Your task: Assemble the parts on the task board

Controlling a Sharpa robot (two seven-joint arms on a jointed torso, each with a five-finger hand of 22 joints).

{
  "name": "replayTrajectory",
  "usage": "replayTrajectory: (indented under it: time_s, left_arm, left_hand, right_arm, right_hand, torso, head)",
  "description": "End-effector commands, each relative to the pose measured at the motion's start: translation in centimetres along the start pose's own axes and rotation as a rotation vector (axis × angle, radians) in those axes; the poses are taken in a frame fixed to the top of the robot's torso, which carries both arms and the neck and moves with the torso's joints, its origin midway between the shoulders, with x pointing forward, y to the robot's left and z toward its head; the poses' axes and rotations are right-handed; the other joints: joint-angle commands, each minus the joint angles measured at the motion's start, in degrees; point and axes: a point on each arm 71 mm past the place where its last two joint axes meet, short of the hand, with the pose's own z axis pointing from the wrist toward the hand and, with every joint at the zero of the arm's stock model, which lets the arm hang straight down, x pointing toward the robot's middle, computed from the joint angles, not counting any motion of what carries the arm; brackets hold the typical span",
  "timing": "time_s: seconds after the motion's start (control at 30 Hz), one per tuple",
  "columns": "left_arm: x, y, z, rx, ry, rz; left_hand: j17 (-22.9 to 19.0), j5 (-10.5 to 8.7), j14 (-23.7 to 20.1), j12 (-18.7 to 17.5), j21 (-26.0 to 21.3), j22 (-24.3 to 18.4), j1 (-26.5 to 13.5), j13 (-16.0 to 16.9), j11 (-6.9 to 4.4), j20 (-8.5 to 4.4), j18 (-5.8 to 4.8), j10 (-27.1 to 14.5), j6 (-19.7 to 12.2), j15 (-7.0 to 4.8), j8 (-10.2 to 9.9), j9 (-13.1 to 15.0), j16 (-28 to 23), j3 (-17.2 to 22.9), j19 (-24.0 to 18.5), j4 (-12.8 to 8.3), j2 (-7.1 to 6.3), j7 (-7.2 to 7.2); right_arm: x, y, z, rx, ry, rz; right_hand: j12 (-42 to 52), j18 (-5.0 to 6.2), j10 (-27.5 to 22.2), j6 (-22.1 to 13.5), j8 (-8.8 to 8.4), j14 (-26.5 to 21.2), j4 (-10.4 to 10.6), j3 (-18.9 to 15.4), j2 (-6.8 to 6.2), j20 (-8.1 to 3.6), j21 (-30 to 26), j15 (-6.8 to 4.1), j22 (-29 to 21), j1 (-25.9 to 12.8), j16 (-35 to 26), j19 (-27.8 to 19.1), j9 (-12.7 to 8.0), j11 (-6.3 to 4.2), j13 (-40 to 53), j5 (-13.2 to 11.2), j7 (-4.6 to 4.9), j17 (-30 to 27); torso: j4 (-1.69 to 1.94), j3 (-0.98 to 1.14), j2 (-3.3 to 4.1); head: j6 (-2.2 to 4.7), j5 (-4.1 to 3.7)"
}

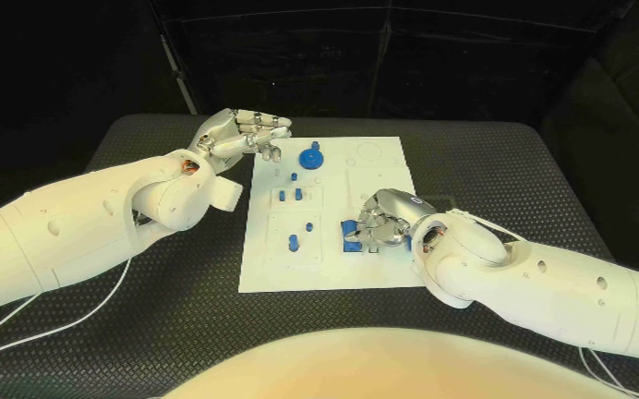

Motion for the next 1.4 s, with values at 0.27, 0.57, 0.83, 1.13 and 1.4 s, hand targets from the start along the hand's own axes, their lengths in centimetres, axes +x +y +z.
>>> replayTrajectory:
  time_s: [0.27, 0.57, 0.83, 1.13, 1.4]
  left_arm:
    - [0.1, -0.1, 0.0, 0.007, 0.007, -0.008]
    - [0.0, -0.1, 0.0, 0.006, 0.004, -0.007]
    - [-0.2, 0.0, -0.1, 0.002, 0.001, -0.007]
    - [-0.1, 0.1, -0.1, 0.001, 0.002, -0.008]
    - [-0.1, 0.1, -0.2, 0.000, 0.002, -0.008]
  left_hand:
    - [-0.1, -0.25, -0.4, 0.3, -0.2, -0.1, -0.1, 0.1, 0.08, 0.21, 0.70, -0.4, -0.2, 0.15, -0.3, -0.1, -0.2, -0.3, 0.1, -0.1, 0.22, 0.26]
    - [-0.1, -0.25, -0.4, 0.3, -0.2, -0.1, -0.1, 0.1, 0.08, 0.21, 0.70, -0.4, -0.2, 0.15, -0.3, -0.1, -0.2, -0.3, 0.1, -0.1, 0.22, 0.26]
    - [-0.1, -0.25, -0.4, 0.3, -0.2, -0.1, -0.1, 0.1, 0.08, 0.21, 0.70, -0.4, -0.2, 0.15, -0.3, -0.1, -0.2, -0.3, 0.1, -0.1, 0.22, 0.26]
    - [-0.1, -0.25, -0.4, 0.3, -0.2, -0.1, -0.1, 0.1, 0.08, 0.21, 0.70, -0.4, -0.2, 0.15, -0.3, -0.1, -0.2, -0.3, 0.1, -0.1, 0.22, 0.26]
    - [-0.1, -0.25, -0.4, 0.3, -0.2, -0.1, -0.1, 0.1, 0.08, 0.21, 0.70, -0.4, -0.2, 0.15, -0.3, -0.1, -0.2, -0.3, 0.1, -0.1, 0.22, 0.26]
  right_arm:
    - [-0.2, 0.1, 0.1, -0.023, -0.033, 0.010]
    - [-1.4, -0.1, -1.2, -0.078, -0.095, 0.118]
    - [-3.6, -3.0, -2.8, 0.005, -0.090, 0.154]
    - [-4.6, -6.4, -3.6, 0.118, -0.021, -0.034]
    - [-4.5, -7.4, -3.8, 0.176, 0.016, -0.112]
  right_hand:
    - [0.3, -0.99, 1.7, 0.4, 0.01, 5.8, 0.2, 0.3, 0.87, -0.50, 0.2, -0.37, 0.1, 0.3, 0.2, 0.1, 0.1, -0.50, 6.9, -0.2, -0.36, 14.3]
    - [-3.5, -0.82, -0.5, -4.6, -4.05, 5.7, 1.6, -1.9, -0.13, 0.17, -0.9, 0.83, -1.7, -1.8, -0.1, -0.8, -1.4, 1.25, 3.6, 3.6, 1.90, 13.6]
    - [-5.1, -0.67, -1.3, -5.9, -7.29, 5.6, 3.2, -3.6, 0.17, 1.43, -1.0, 1.96, -1.9, -2.7, -0.1, -1.0, -2.7, 2.40, 2.4, 7.3, 3.10, 13.6]
    - [-5.4, -0.62, -1.3, -4.4, -8.30, 5.6, 3.7, -4.5, 0.55, 1.65, -1.0, 2.02, -1.8, -2.4, -0.3, -1.0, -3.4, 2.37, 2.1, 8.1, 3.00, 13.3]
    - [-5.7, -0.62, -1.3, -2.7, -8.51, 5.5, 4.4, -5.3, 0.67, 1.49, -1.0, 1.77, -1.7, -2.4, -0.4, -1.0, -3.7, 2.05, 1.9, 8.2, 2.61, 13.1]
  torso:
    - [-0.09, 0.00, 0.02]
    - [-0.19, 0.05, -0.14]
    - [-0.20, -0.03, -0.12]
    - [-0.12, 0.05, 0.09]
    - [-0.08, -0.08, 0.02]
  head:
    - [0.00, 0.03]
    - [0.00, -0.02]
    - [0.00, -0.78]
    - [0.00, -1.92]
    - [0.00, -2.60]
